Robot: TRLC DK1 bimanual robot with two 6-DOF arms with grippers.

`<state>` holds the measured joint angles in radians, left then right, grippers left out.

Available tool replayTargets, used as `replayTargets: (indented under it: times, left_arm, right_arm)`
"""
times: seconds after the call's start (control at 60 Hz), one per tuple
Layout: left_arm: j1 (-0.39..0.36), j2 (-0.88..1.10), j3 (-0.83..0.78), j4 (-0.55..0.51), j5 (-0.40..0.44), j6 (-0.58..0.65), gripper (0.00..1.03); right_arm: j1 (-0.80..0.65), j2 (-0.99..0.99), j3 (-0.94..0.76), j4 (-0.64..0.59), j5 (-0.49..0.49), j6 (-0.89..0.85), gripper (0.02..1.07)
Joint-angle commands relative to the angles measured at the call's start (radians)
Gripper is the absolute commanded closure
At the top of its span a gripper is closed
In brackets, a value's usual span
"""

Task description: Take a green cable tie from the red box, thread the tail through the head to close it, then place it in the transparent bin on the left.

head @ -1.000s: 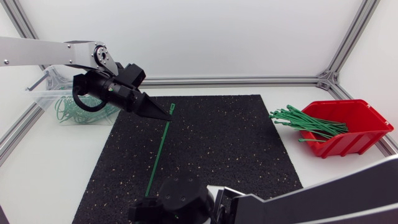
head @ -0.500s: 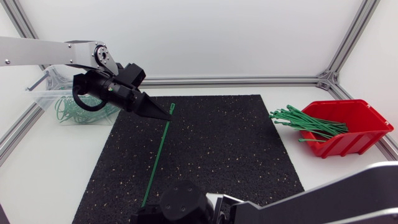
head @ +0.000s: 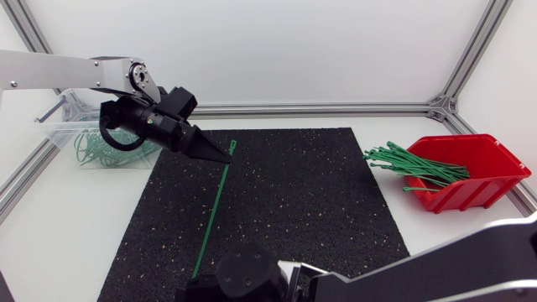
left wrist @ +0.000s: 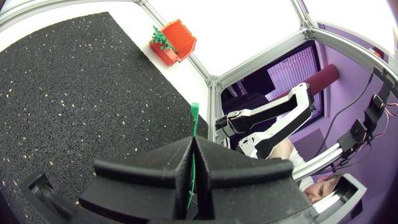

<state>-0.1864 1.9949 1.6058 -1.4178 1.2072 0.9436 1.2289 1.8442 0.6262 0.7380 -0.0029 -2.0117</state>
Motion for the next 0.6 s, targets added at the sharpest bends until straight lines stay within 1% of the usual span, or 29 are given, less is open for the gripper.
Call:
replayTargets:
  times: [0.0, 0.067, 0.183, 0.4, 0.417, 0.45, 0.5, 0.583]
  left_arm:
    - [-0.004, 0.022, 0.025, -0.024, 0.014, 0.030, 1.00]
    - [-0.004, 0.022, 0.022, -0.027, 0.014, 0.038, 1.00]
    - [-0.004, 0.022, 0.022, -0.066, 0.015, 0.083, 1.00]
    - [-0.001, -0.002, -0.009, -0.081, 0.023, 0.113, 1.00]
    - [-0.002, -0.013, -0.020, -0.081, 0.025, 0.119, 1.00]
    - [-0.002, -0.024, -0.029, -0.081, 0.026, 0.126, 1.00]
    - [-0.002, -0.044, -0.046, -0.081, 0.031, 0.135, 1.00]
    - [0.002, -0.070, -0.058, -0.078, 0.034, 0.141, 1.00]
  right_arm:
    - [-0.005, 0.012, -0.023, 0.014, 0.004, 0.007, 1.01]
    - [-0.008, 0.003, -0.020, 0.014, 0.006, 0.011, 1.01]
    - [-0.012, -0.016, -0.006, 0.012, 0.003, 0.030, 1.01]
    - [-0.046, -0.065, 0.072, -0.084, -0.009, 0.125, 1.01]
    - [-0.058, -0.083, 0.104, -0.158, -0.014, 0.179, 1.01]
    - [-0.072, -0.094, 0.135, -0.218, -0.022, 0.235, 1.01]
    - [-0.089, -0.097, 0.165, -0.249, -0.026, 0.281, 1.01]
    - [-0.121, -0.120, 0.233, -0.370, -0.043, 0.403, 1.01]
